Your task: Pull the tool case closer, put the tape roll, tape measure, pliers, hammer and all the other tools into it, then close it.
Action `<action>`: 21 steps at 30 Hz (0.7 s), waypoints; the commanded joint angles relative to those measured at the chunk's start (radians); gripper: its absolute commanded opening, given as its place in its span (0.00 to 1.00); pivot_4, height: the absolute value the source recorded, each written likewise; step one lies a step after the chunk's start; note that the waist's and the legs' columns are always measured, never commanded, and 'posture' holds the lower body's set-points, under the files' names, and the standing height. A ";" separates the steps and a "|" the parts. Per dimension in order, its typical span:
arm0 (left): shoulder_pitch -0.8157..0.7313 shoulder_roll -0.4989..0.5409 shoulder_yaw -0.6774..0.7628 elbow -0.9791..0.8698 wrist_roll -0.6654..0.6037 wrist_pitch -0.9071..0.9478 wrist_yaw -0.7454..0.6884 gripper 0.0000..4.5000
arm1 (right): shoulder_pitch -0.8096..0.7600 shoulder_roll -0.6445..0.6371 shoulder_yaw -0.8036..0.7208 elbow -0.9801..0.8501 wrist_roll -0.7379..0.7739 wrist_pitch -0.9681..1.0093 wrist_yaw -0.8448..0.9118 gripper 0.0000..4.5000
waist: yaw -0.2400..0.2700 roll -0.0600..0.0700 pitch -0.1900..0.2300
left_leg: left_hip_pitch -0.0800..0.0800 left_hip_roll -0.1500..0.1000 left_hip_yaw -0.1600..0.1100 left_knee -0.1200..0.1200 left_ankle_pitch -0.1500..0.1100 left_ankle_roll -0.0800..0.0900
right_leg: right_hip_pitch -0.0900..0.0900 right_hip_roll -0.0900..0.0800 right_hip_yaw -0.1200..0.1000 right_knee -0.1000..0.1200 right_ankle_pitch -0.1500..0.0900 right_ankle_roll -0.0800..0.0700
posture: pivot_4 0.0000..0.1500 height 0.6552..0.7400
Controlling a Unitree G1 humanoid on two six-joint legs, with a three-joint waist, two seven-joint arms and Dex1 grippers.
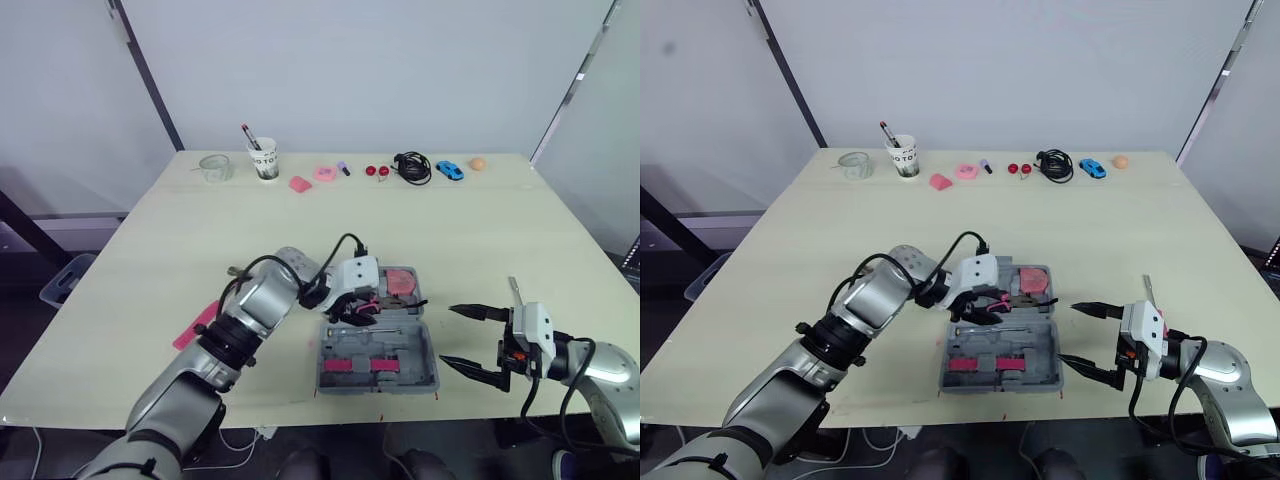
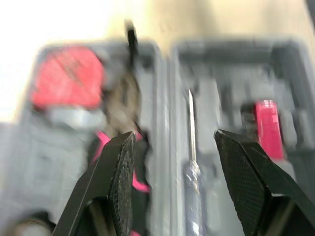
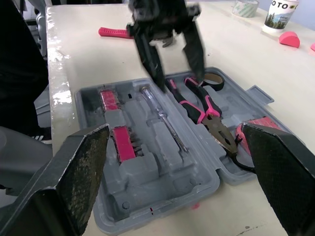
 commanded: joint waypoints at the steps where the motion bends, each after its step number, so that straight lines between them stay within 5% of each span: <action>1: 0.033 0.000 0.078 0.064 -0.051 -0.114 0.010 0.61 | -0.008 -0.004 -0.025 -0.008 0.023 -0.009 0.006 1.00 | -0.001 0.000 0.000 | 0.000 0.000 0.000 0.000 0.000 0.000 | 0.000 0.000 0.000 0.000 0.000 0.000 | 1.00 1.00; 4: 0.062 -0.018 0.097 0.109 -0.071 -0.203 0.005 0.61 | -0.011 -0.006 -0.026 -0.002 0.023 -0.010 0.007 1.00 | 0.002 0.000 0.000 | 0.000 0.000 0.000 0.000 0.000 0.000 | 0.000 0.000 0.000 0.000 0.000 0.000 | 1.00 1.00; 8: 0.091 -0.051 0.118 0.179 -0.095 -0.295 0.010 0.43 | -0.013 -0.006 -0.024 -0.006 0.021 -0.007 0.007 1.00 | 0.002 0.000 0.000 | -0.001 0.000 0.001 0.000 0.000 0.000 | 0.000 0.000 0.000 0.000 0.000 0.000 | 1.00 1.00; 12: 0.104 -0.071 0.121 0.220 -0.097 -0.339 0.003 0.04 | -0.016 -0.010 -0.026 -0.003 0.021 -0.005 0.011 1.00 | 0.000 0.000 0.000 | -0.001 0.000 0.000 0.000 0.000 0.000 | 0.000 0.000 0.000 0.000 0.000 0.000 | 1.00 1.00; 13: 0.108 -0.071 0.116 0.230 -0.091 -0.351 0.001 0.01 | -0.015 -0.011 -0.027 -0.003 0.022 -0.004 0.012 1.00 | 0.000 0.000 0.000 | 0.000 0.000 0.000 0.000 0.000 0.000 | 0.000 0.000 0.000 0.000 0.000 0.000 | 1.00 1.00; 21: 0.119 -0.084 0.081 0.322 -0.041 -0.406 0.003 0.01 | -0.016 -0.019 -0.029 -0.006 0.023 -0.001 0.012 1.00 | 0.001 0.000 0.000 | 0.000 0.000 0.000 0.000 0.000 0.000 | 0.000 0.000 0.000 0.000 0.000 0.000 | 1.00 1.00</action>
